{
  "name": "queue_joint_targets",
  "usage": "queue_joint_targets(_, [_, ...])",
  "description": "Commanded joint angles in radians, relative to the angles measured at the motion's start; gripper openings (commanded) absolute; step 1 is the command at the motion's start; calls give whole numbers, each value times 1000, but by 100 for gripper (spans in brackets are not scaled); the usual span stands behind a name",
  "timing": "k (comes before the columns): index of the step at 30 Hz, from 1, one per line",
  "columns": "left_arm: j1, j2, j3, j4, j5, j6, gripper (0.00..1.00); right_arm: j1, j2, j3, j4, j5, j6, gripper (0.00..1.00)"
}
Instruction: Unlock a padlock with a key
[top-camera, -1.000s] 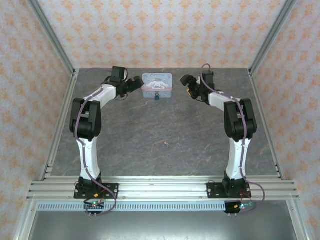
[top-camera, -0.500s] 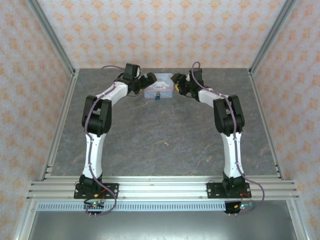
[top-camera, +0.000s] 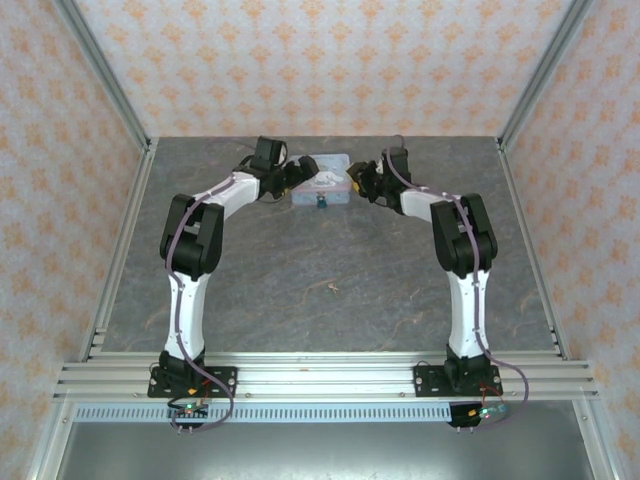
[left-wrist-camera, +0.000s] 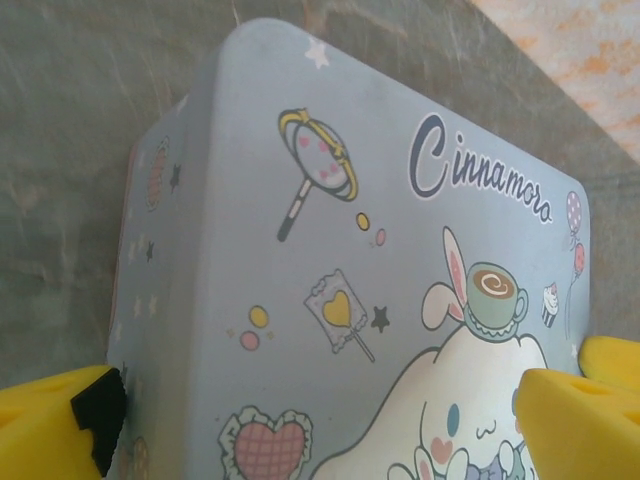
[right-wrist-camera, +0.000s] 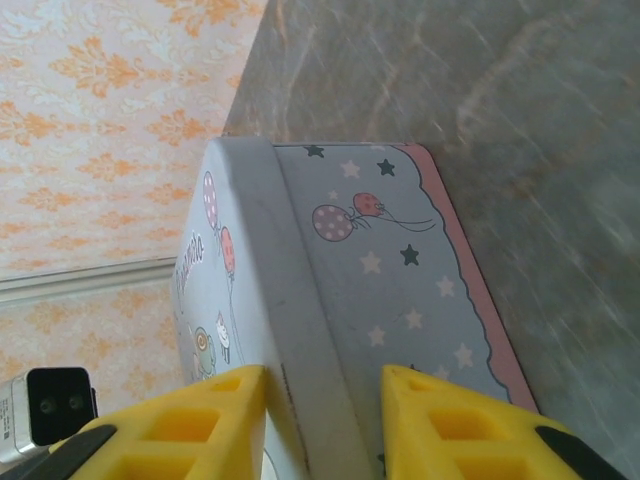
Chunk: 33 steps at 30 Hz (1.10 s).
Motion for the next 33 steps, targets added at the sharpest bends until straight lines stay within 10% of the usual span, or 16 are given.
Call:
queue_joint_targets(1, [-60, -120, -85, 74, 11, -19, 100, 24, -121, -105, 81, -5, 18, 33])
queue_joint_targets(23, [-195, -433, -539, 203, -139, -70, 100, 152, -436, -685, 303, 140, 127, 34])
queue_joint_targets(33, [-192, -499, -547, 157, -218, -44, 100, 141, -574, -663, 72, 273, -14, 99])
